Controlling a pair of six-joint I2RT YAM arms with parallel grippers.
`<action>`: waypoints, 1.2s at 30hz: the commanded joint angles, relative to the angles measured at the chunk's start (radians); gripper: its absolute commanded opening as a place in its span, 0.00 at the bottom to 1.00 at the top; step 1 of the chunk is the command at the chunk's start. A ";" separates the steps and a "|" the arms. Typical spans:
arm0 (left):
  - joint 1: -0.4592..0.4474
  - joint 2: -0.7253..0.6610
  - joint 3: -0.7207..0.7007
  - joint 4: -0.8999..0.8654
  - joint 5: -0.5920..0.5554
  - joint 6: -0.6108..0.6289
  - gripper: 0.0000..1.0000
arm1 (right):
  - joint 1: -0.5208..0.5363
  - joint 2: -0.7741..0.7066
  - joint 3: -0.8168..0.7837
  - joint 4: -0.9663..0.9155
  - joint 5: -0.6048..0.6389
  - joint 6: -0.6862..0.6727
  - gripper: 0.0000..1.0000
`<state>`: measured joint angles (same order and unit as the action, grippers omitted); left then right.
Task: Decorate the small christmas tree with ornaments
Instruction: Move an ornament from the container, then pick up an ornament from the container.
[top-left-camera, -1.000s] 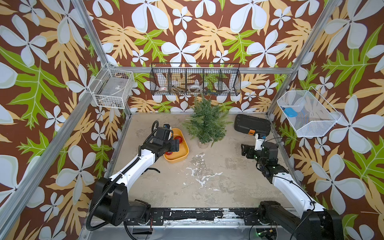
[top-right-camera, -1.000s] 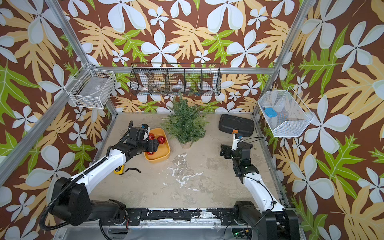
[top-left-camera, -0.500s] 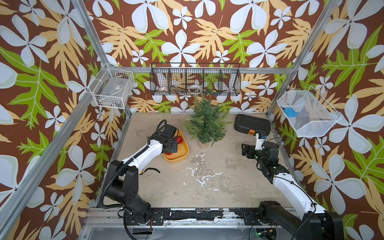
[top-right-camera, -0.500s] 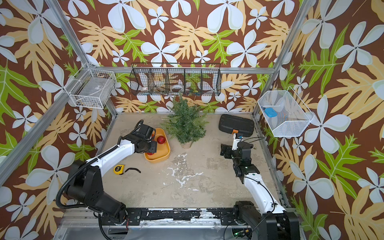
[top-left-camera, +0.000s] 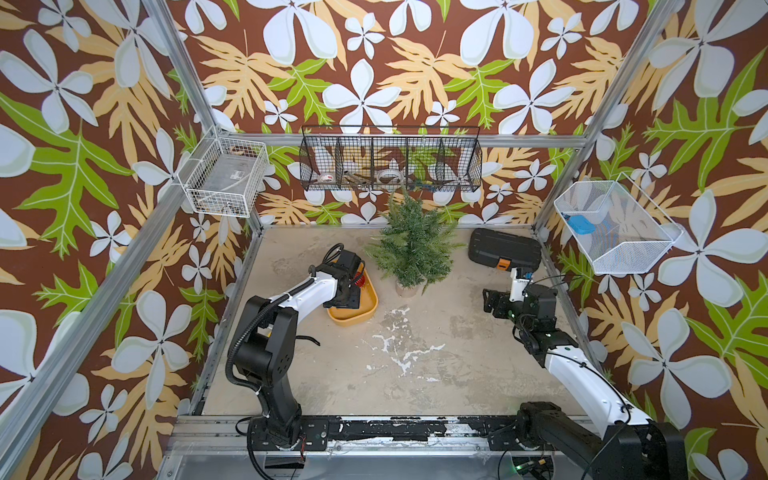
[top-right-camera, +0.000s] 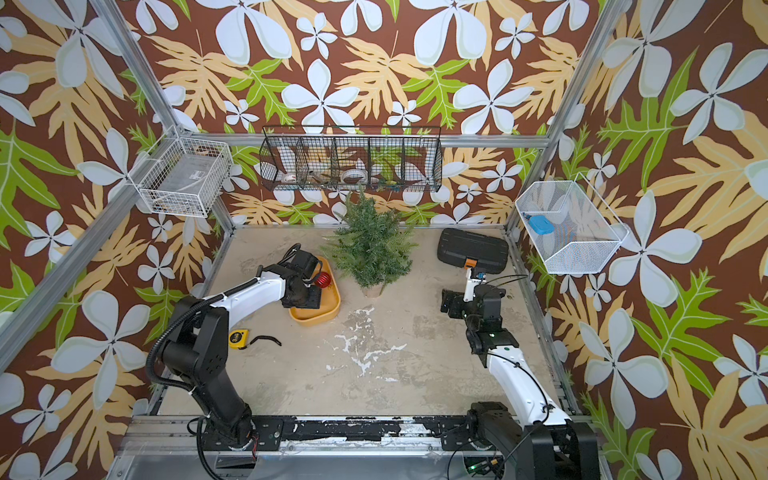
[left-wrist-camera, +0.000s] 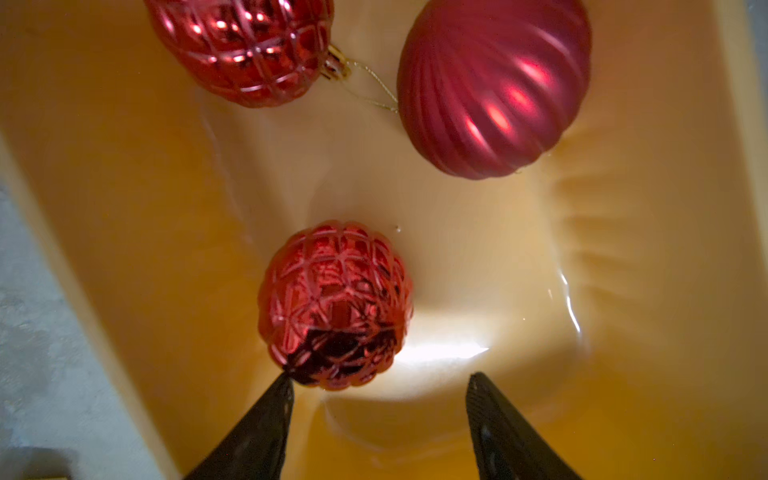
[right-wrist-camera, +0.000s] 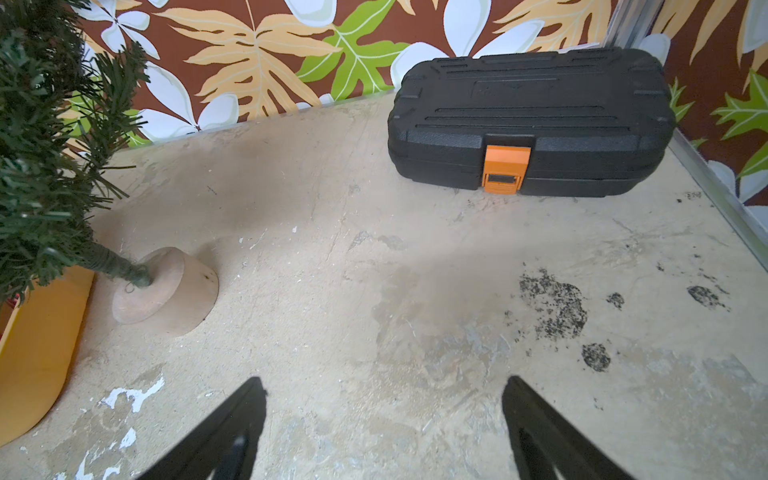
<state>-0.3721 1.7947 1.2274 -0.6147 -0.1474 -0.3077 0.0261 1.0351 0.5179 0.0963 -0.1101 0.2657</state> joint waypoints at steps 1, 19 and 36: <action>-0.001 0.037 0.031 -0.001 0.018 0.002 0.69 | 0.000 0.005 -0.003 0.011 0.015 0.010 0.90; -0.001 0.148 0.248 -0.071 -0.159 0.081 0.70 | 0.001 0.028 0.005 0.015 0.014 0.006 0.91; 0.000 0.225 0.317 -0.169 -0.210 0.162 0.72 | 0.000 0.045 0.001 0.023 -0.002 0.009 0.91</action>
<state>-0.3721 2.0319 1.5505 -0.7372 -0.2981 -0.1329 0.0261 1.0790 0.5148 0.1047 -0.1062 0.2729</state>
